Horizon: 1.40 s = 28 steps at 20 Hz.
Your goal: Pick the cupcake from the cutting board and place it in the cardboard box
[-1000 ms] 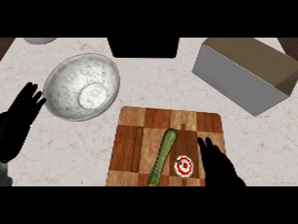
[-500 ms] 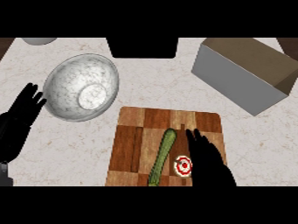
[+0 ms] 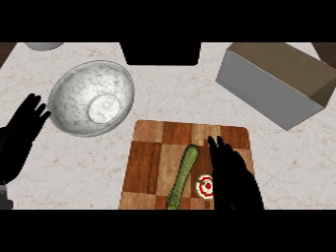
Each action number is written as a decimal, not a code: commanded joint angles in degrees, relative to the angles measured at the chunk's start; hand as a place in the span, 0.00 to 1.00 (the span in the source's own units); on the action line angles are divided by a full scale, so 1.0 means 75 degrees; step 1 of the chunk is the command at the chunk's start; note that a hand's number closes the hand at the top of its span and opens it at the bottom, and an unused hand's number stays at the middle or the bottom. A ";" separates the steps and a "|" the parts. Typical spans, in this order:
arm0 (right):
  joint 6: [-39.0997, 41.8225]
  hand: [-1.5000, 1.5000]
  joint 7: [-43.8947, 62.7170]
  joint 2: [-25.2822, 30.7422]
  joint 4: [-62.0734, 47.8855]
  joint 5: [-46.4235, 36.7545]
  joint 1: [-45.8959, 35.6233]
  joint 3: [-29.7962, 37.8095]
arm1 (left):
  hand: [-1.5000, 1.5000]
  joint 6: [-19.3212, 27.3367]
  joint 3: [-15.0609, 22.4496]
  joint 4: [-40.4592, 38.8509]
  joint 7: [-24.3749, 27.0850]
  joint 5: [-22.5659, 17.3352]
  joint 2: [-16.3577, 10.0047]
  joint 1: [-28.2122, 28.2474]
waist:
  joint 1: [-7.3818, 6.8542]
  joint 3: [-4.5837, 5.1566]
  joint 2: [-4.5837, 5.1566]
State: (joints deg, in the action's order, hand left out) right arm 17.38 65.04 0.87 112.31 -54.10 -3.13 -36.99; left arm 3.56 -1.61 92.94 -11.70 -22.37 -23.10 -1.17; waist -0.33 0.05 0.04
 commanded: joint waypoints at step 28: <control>0.0561 0.00 0.1055 -0.0110 -0.1340 0.0539 -0.0415 0.0757 | 0.50 -0.0272 -0.0448 -0.0007 -0.0268 0.0332 0.0271 -0.0143 | 0.0041 -0.0003 -0.0010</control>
State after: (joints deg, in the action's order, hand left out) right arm 14.35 64.35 0.87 100.14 -51.59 -3.92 -35.78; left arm 1.66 -3.70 92.43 -12.46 -19.61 -20.43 -1.59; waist -0.12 0.02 0.01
